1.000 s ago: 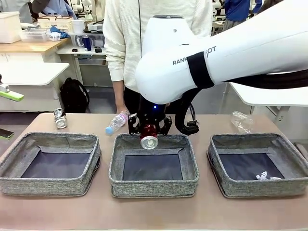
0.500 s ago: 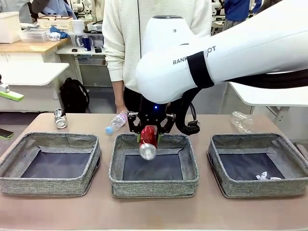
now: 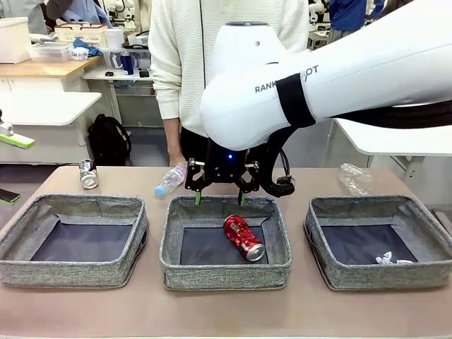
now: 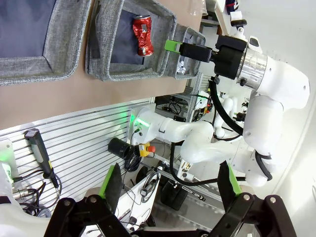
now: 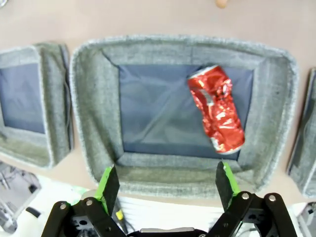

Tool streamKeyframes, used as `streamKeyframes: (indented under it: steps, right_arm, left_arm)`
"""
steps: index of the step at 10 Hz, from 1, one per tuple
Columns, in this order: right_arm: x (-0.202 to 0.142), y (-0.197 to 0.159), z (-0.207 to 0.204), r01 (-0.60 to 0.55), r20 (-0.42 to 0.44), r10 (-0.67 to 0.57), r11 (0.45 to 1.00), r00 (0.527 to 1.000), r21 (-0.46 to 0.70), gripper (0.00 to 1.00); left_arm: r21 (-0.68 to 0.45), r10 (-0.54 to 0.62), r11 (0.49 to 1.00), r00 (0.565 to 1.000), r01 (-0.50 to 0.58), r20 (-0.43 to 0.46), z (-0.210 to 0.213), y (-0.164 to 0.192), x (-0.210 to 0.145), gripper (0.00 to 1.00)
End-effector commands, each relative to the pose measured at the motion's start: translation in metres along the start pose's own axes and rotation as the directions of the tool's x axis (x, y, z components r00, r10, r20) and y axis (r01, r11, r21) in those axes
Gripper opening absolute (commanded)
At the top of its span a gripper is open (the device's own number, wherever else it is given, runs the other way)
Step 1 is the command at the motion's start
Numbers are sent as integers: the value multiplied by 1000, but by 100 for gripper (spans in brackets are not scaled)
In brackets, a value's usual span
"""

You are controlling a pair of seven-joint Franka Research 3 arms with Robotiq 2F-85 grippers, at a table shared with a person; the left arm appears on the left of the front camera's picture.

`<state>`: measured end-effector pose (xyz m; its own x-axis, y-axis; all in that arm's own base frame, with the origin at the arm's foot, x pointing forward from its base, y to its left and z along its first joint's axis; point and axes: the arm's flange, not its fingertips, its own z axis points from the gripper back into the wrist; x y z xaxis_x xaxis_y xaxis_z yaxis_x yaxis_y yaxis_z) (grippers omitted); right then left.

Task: Sort the waste into the appropriate baskets.
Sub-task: Place the picked waste into the Fabric basket indicated by the person.

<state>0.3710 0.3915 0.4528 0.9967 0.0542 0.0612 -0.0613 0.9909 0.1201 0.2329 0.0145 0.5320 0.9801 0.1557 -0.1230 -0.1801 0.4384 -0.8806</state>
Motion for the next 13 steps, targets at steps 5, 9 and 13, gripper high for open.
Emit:
streamKeyframes:
  steps: [5, 9, 13]
  right_arm:
    - [-11, -85, 75, 2, -63, 66, 674, 996, 739, 100]
    - [-58, -201, 82, 52, -66, 29, 354, 997, 934, 100]
    - [-114, -322, 52, 67, -43, -135, 179, 990, 981, 100]
  left_arm:
    - [-15, -20, 1000, 1000, 20, 0, 1, -1, 1, 100]
    - [-15, -20, 1000, 1000, 20, 0, 1, -1, 1, 100]
    - [-15, -20, 1000, 1000, 20, 0, 1, -1, 1, 100]
